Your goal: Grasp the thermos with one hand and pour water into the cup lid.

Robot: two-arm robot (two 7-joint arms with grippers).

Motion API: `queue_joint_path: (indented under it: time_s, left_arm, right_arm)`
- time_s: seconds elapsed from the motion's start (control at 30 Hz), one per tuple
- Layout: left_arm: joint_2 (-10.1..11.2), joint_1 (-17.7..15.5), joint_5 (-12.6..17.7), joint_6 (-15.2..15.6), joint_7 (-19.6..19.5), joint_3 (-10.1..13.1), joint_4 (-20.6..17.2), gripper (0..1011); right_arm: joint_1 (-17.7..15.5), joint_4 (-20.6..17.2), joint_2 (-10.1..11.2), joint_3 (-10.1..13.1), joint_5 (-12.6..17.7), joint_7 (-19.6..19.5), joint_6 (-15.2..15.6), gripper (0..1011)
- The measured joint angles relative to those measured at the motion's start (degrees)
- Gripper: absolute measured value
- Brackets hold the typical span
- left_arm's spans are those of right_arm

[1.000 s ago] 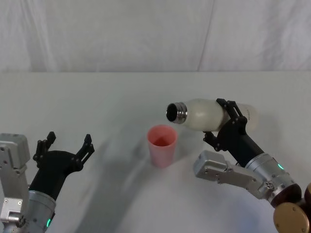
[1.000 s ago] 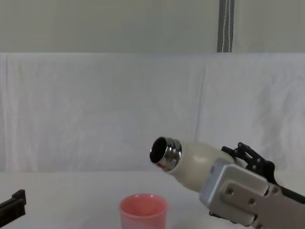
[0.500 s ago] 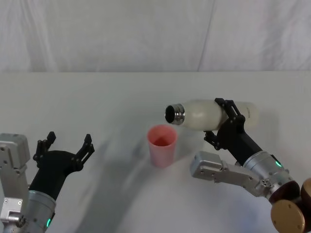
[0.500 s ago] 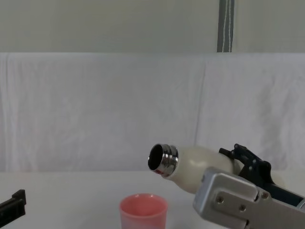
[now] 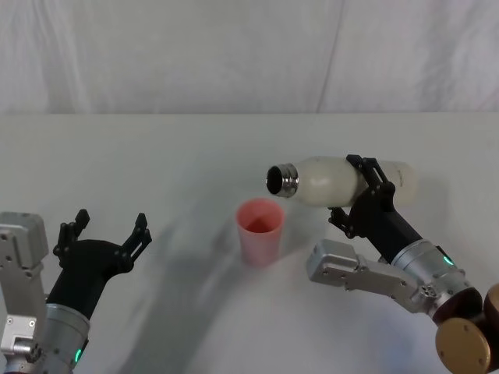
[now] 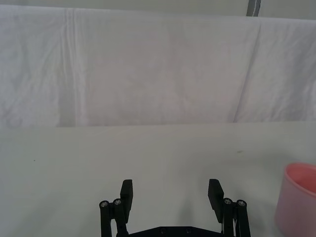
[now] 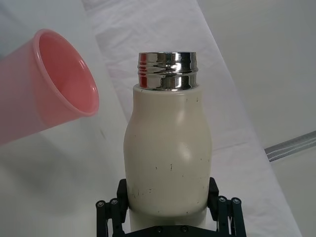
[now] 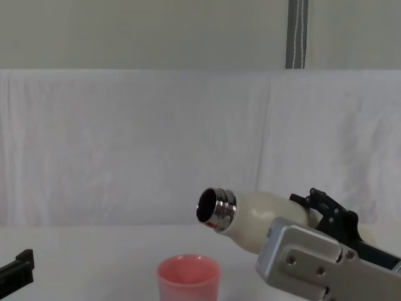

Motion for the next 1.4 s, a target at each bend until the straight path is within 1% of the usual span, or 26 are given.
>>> queue_joint_path:
  time_s: [0.6,0.73,0.83,0.93,1.07,1.4]
  left_arm:
    - [0.0,0.0,0.0,0.0,0.0,0.0,0.0,1001]
    - [0.0,0.0,0.0,0.0,0.0,0.0,0.0,1001]
    - [0.0,0.0,0.0,0.0,0.0,0.0,0.0,1001]
    - [0.0,0.0,0.0,0.0,0.0,0.0,0.0,1001]
    - [0.0,0.0,0.0,0.0,0.0,0.0,0.0,1001]
    - [0.0,0.0,0.0,0.0,0.0,0.0,0.0,1001]
  right_arm:
    - [0.46,-0.08,0.14,0.09,0.26,-0.03,-0.33,950]
    - [1.15,-0.29,0.69,-0.52,-0.9,0.01,-0.32,950]
    - [1.75,-0.67,1.37,-1.3,-2.5,0.22,-0.01,950]
    - [2.44,-1.24,2.18,-2.29,-4.45,0.72,0.77,950]
    - [2.84,-1.68,2.82,-3.06,-5.78,1.11,1.61,950]
    - [3.16,-2.0,3.5,-4.1,-7.41,1.29,3.16,950]
